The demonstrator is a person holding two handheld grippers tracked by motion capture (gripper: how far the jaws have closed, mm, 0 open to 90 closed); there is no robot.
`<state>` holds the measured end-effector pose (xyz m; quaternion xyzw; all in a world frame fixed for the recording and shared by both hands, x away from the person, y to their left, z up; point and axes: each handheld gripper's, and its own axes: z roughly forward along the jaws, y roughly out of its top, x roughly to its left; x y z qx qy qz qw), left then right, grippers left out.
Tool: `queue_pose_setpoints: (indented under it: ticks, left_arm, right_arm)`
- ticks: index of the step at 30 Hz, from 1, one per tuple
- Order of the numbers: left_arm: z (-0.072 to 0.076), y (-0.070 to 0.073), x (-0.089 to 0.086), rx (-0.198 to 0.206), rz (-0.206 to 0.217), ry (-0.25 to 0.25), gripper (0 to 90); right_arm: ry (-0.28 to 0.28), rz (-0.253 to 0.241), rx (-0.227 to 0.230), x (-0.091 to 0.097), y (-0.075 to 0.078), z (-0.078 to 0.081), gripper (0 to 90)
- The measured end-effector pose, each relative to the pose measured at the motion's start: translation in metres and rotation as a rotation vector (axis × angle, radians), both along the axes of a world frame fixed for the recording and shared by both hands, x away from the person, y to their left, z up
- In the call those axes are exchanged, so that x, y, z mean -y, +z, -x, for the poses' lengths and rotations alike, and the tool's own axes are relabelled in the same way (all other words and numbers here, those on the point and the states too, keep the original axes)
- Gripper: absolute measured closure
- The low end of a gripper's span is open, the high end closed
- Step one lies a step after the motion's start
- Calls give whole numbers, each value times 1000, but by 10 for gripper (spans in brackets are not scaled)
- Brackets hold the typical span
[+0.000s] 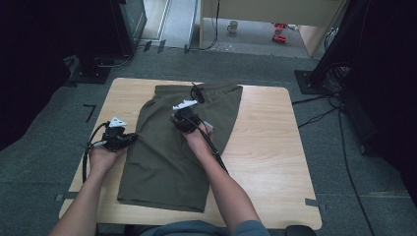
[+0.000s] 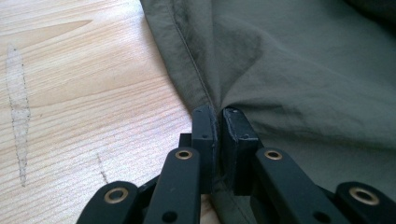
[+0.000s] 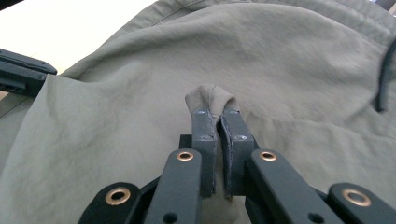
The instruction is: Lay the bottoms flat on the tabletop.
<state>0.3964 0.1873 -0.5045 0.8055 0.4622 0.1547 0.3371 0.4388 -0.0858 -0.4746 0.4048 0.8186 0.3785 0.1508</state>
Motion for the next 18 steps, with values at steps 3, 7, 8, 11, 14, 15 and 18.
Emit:
queue_pose_setpoints:
  ticks: [3,7,8,11,14,15,18]
  left_arm:
    - [-1,0,-1,0,3,-2,837]
    - [0,-1,-1,0,8,-1,834]
    - [-1,-1,-1,0,9,-2,833]
    - [-1,-1,-1,2,7,-3,827]
    - [-1,-1,0,3,7,-4,823]
    - [-2,-1,-1,2,11,-3,823]
    - [-3,-1,-2,-3,23,-3,823]
  right_arm:
    - [0,1,7,11,7,5,856]
    - [2,-1,6,24,13,12,856]
    - [4,3,16,28,15,14,855]
    - [-8,-1,25,41,21,18,856]
    - [-21,-8,37,56,25,21,856]
    - [-25,-8,41,60,26,22,855]
    - [-39,-10,53,76,29,27,855]
